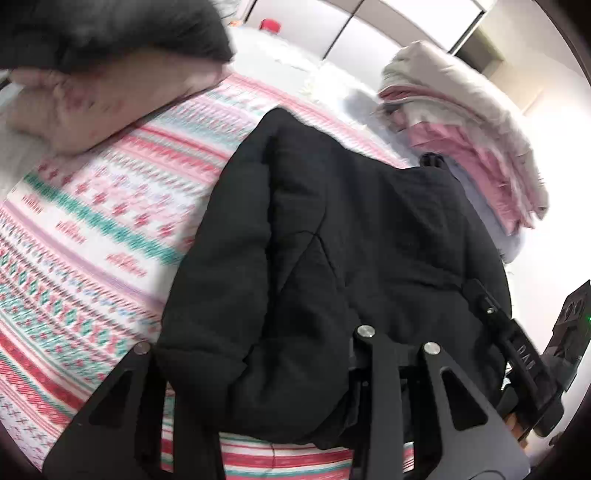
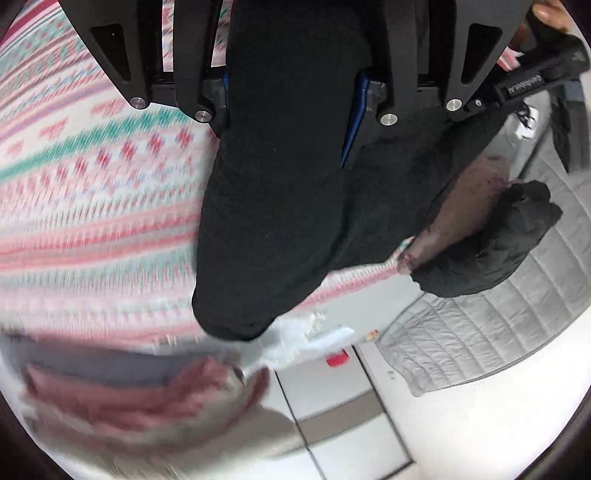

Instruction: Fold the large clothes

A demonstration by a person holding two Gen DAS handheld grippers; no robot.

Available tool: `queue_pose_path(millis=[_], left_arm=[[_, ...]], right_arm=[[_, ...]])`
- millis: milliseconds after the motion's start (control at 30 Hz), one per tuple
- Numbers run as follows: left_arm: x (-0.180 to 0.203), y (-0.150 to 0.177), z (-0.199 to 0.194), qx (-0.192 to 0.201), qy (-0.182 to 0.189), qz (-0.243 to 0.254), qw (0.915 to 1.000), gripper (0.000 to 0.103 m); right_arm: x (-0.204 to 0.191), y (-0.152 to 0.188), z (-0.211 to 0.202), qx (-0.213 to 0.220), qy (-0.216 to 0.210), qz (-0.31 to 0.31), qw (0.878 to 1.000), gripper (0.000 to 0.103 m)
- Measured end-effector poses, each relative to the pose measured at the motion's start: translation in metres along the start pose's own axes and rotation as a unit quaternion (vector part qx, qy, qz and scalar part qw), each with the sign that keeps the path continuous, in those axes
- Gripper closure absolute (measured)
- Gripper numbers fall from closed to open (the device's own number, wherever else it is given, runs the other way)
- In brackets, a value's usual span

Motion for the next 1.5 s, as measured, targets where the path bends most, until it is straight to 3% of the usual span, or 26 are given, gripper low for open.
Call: queue_pose_path(millis=[200, 333, 400, 500, 567, 600, 633, 667, 700, 767, 800, 900, 967, 1100, 1267, 1333, 1433, 1500], left_arm=[[0.085, -0.009, -0.002, 0.054, 0.059, 0.042, 0.9959, 0.068], [0.16, -0.005, 0.005, 0.083, 0.107, 0.09, 0.9867, 0.068], [0.193, 0.006, 0.018, 0.076, 0.123, 0.111, 0.9832, 0.067], [0.228, 0.041, 0.064, 0.012, 0.139, 0.118, 0.9832, 0.061], [0.238, 0.079, 0.117, -0.078, 0.141, 0.115, 0.9802, 0.057], [0.239, 0.093, 0.134, -0.109, 0.135, 0.114, 0.9781, 0.05], [0.234, 0.106, 0.15, -0.113, 0.122, 0.111, 0.9799, 0.043], [0.234, 0.106, 0.149, -0.087, 0.134, 0.111, 0.9809, 0.034], [0.237, 0.107, 0.147, -0.079, 0.135, 0.122, 0.9801, 0.032], [0.241, 0.105, 0.144, -0.077, 0.12, 0.146, 0.979, 0.032], [0.241, 0.103, 0.143, -0.081, 0.125, 0.145, 0.9783, 0.032], [0.229, 0.097, 0.145, -0.111, 0.147, 0.104, 0.9774, 0.03], [0.218, 0.092, 0.14, -0.129, 0.162, 0.067, 0.976, 0.03], [0.204, 0.099, 0.111, -0.133, 0.166, 0.043, 0.9761, 0.03], [0.194, 0.104, 0.077, -0.1, 0.11, 0.098, 0.9841, 0.028], [0.195, 0.101, 0.065, -0.073, 0.064, 0.133, 0.9864, 0.025], [0.187, 0.098, 0.047, -0.033, 0.016, 0.172, 0.9845, 0.023], [0.183, 0.098, 0.036, -0.027, 0.007, 0.178, 0.9836, 0.022]], right_arm=[[0.021, -0.038, -0.057, 0.101, 0.054, -0.069, 0.991, 0.061], [0.076, -0.057, -0.109, 0.168, 0.092, -0.05, 0.98, 0.061], [0.114, -0.063, -0.126, 0.185, 0.107, -0.026, 0.977, 0.061], [0.186, -0.064, -0.135, 0.175, 0.127, 0.02, 0.976, 0.059], [0.245, -0.052, -0.125, 0.146, 0.15, 0.063, 0.976, 0.054], [0.277, -0.038, -0.111, 0.114, 0.17, 0.087, 0.975, 0.049], [0.305, -0.019, -0.093, 0.072, 0.191, 0.111, 0.973, 0.048], [0.336, 0.006, -0.079, 0.029, 0.212, 0.133, 0.968, 0.045], [0.357, 0.025, -0.071, 0.008, 0.217, 0.152, 0.964, 0.038], [0.379, 0.034, -0.081, 0.053, 0.155, 0.212, 0.964, 0.024], [0.389, 0.036, -0.088, 0.051, 0.157, 0.236, 0.958, 0.021], [0.387, 0.027, -0.104, 0.065, 0.211, 0.218, 0.951, 0.02], [0.384, 0.026, -0.105, 0.053, 0.228, 0.202, 0.951, 0.02], [0.37, 0.011, -0.109, 0.043, 0.252, 0.166, 0.952, 0.02], [0.34, -0.004, -0.143, 0.069, 0.251, 0.139, 0.956, 0.02], [0.315, -0.004, -0.157, 0.081, 0.239, 0.134, 0.958, 0.02], [0.28, 0.004, -0.167, 0.08, 0.22, 0.115, 0.965, 0.02], [0.262, 0.007, -0.168, 0.072, 0.217, 0.104, 0.968, 0.019]])
Point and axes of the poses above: each gripper's, at about its wrist camera, not at the fingertips, and z roughly the way its jaws point, x to its right, y to its underside, the point moved 8 cm from there along z, roughly the way its jaws point, and after that the axes turned 1 degree about z, right-handed, at the moved point
